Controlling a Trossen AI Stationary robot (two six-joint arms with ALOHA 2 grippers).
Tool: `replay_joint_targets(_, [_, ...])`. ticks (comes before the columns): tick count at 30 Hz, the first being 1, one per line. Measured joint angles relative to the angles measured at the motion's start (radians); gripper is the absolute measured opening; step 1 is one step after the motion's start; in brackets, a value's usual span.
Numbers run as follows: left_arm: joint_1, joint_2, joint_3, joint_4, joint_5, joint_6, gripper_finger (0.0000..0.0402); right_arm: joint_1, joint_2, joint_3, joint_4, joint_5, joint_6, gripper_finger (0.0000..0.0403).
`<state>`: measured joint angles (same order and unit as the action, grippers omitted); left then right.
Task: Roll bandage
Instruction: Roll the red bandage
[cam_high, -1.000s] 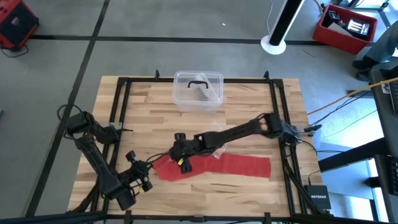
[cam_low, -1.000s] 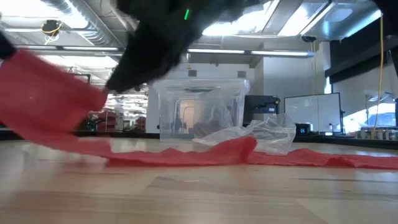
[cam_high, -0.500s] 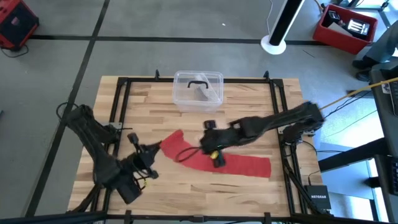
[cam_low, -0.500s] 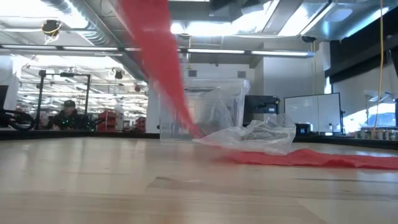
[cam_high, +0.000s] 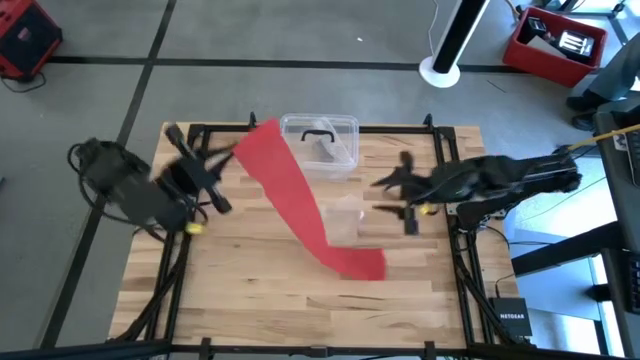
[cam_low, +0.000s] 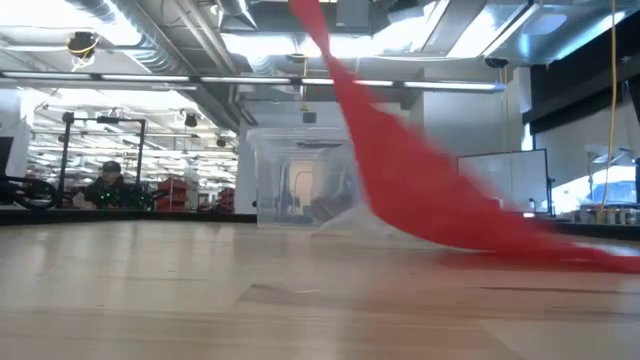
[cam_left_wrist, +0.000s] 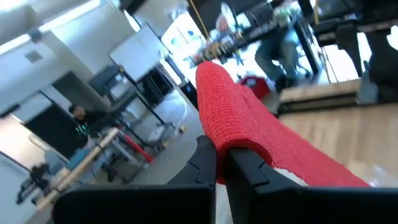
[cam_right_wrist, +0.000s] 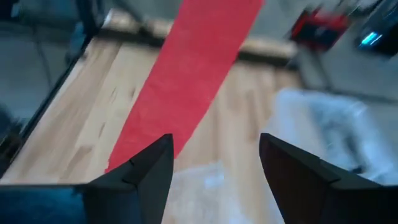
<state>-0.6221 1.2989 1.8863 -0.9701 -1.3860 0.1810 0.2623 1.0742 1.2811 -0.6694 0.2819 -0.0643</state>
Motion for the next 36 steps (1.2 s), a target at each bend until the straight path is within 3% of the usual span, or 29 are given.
replay_joint_targets(3, [0.036, -0.045, 0.003, 0.286, 0.081, 0.319, 0.0003, 0.0, -0.049, 0.005, 0.072, 0.097, -0.083, 0.0238])
replay_joint_targets(6, [0.064, -0.072, 0.003, 0.541, 0.279, 0.54, 0.0002, 0.0, -0.078, 0.005, 0.132, 0.164, -0.132, 0.0238])
replay_joint_targets(9, [0.077, -0.078, 0.004, 0.65, 0.485, 0.61, 0.0003, -0.001, -0.101, 0.005, 0.186, 0.191, -0.143, 0.0238])
replay_joint_targets(12, [0.089, -0.063, 0.004, 0.617, 0.598, 0.586, 0.0004, -0.001, -0.105, 0.005, 0.203, 0.176, -0.154, 0.0238])
replay_joint_targets(19, [0.115, 0.056, 0.0, 0.497, 0.579, 0.505, 0.0005, -0.001, -0.059, -0.013, 0.234, 0.027, -0.196, 0.0238])
replay_joint_targets(24, [0.128, 0.125, 0.003, 0.483, 0.503, 0.529, 0.0003, -0.001, -0.038, -0.15, 0.408, -0.045, -0.225, 0.0238])
replay_joint_targets(36, [0.131, 0.21, 0.003, 0.369, 0.515, 0.416, 0.0004, -0.001, 0.026, -0.506, 0.902, -0.083, -0.168, 0.0238])
